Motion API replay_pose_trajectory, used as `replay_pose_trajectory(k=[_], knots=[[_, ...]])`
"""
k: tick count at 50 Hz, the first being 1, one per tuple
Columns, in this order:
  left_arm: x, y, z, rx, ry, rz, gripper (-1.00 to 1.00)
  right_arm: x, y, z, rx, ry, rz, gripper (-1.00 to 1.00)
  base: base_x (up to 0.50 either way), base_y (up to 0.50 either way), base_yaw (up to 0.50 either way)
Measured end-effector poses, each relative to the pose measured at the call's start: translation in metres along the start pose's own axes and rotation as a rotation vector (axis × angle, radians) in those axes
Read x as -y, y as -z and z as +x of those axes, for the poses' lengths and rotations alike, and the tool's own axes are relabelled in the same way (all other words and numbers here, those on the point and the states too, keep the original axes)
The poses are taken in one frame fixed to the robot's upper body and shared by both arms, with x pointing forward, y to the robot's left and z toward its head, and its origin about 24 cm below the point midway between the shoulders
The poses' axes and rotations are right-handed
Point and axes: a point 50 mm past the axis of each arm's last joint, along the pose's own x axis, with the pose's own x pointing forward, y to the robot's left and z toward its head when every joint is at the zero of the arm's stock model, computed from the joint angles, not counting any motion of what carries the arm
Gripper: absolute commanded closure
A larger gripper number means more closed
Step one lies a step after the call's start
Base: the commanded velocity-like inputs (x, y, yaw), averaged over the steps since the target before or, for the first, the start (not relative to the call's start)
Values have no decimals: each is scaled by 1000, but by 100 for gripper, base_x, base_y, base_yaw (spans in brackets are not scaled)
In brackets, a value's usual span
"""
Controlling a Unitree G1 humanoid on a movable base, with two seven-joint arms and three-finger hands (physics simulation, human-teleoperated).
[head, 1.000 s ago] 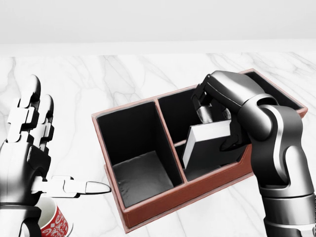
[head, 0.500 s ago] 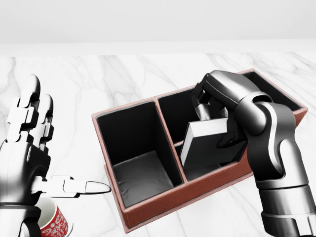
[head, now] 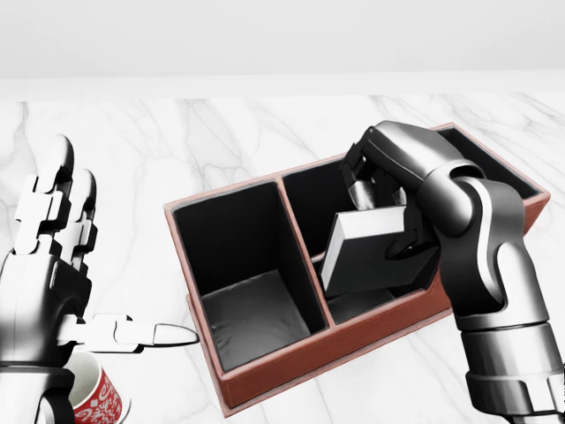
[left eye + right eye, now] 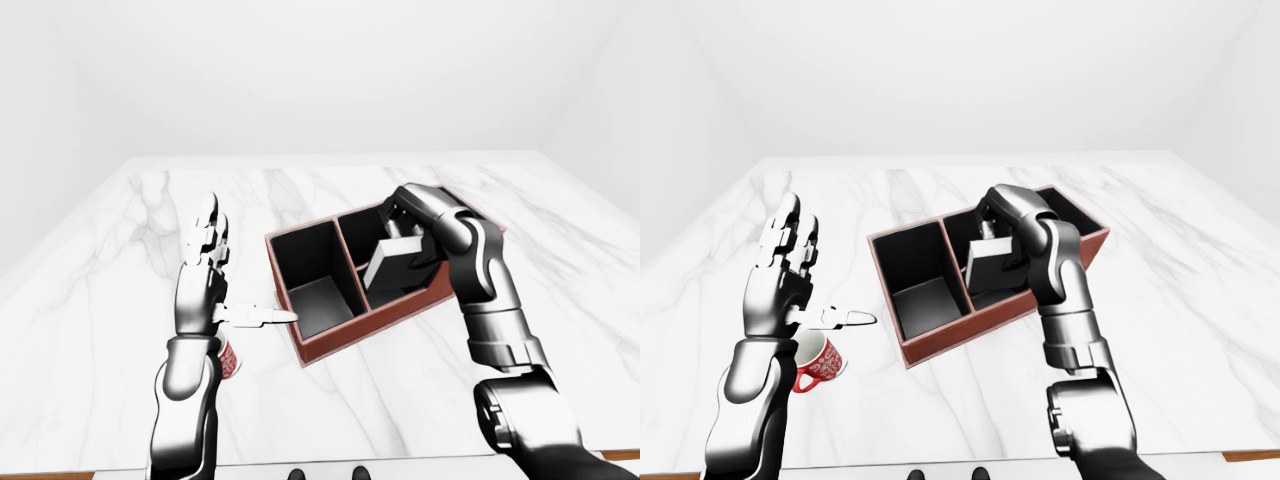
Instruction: Pick up the book and place it in the back compartment of the caddy.
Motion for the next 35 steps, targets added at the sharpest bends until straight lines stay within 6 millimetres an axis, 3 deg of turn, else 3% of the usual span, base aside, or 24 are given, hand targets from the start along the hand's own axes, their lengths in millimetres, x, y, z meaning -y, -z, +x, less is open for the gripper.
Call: replay_pose_trajectory(k=[35], knots=[[0, -1, 0, 4, 1, 0, -100, 0, 4, 9, -25, 18, 5, 100, 0, 0, 0]])
